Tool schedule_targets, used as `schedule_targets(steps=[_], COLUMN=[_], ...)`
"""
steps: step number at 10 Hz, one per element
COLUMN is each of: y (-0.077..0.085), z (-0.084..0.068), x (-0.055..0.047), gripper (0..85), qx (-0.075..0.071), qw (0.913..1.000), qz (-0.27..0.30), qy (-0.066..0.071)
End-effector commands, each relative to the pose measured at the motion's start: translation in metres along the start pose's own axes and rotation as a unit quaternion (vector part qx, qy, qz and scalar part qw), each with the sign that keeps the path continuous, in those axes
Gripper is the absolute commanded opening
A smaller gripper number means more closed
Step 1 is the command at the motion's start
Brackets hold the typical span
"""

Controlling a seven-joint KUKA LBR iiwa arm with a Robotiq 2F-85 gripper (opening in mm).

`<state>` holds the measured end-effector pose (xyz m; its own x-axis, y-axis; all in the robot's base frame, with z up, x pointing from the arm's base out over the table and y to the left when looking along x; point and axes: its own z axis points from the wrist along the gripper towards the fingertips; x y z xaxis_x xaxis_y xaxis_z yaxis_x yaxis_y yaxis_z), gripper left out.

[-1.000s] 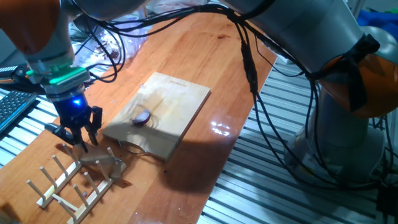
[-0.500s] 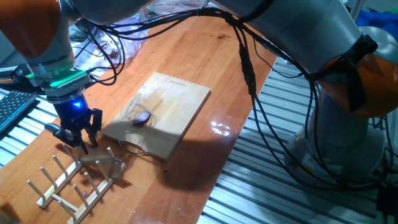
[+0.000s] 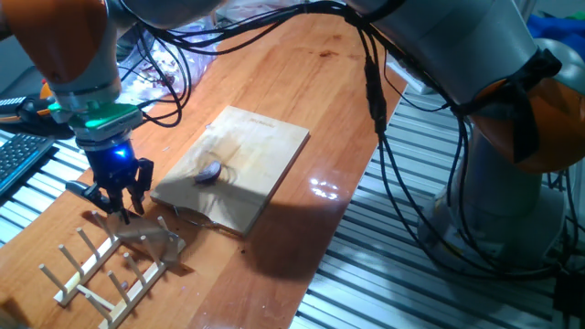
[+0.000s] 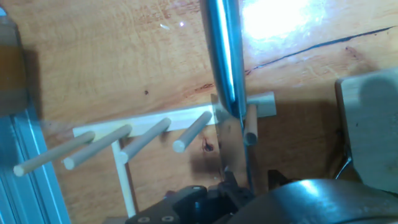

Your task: Chop the onions

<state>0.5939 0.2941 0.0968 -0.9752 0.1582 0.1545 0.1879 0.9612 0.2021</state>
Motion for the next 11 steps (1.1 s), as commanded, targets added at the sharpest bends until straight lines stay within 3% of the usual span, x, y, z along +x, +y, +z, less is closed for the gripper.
schedule_targets(steps=[1, 3, 4, 7, 8, 9, 11], y=[-0.001, -0.002, -0.001, 0.000, 0.000, 0.001, 0.011], z=[0.001, 0.007, 0.011, 0.016, 0.016, 0.016, 0.012], x=[-0.001, -0.001, 0.000, 0.000, 0.000, 0.000, 0.002], gripper=[34.0, 34.0, 17.0, 17.0, 0.0, 0.0, 0.0], qx=[-0.001, -0.006, -0.007, -0.016, -0.018, -0.024, -0.023], qw=[1.0000, 0.9999, 0.9999, 0.9998, 0.9997, 0.9994, 0.9993], qz=[0.000, -0.002, -0.003, -0.010, -0.013, -0.020, -0.019], qy=[-0.007, -0.013, -0.015, -0.010, -0.011, -0.015, -0.024])
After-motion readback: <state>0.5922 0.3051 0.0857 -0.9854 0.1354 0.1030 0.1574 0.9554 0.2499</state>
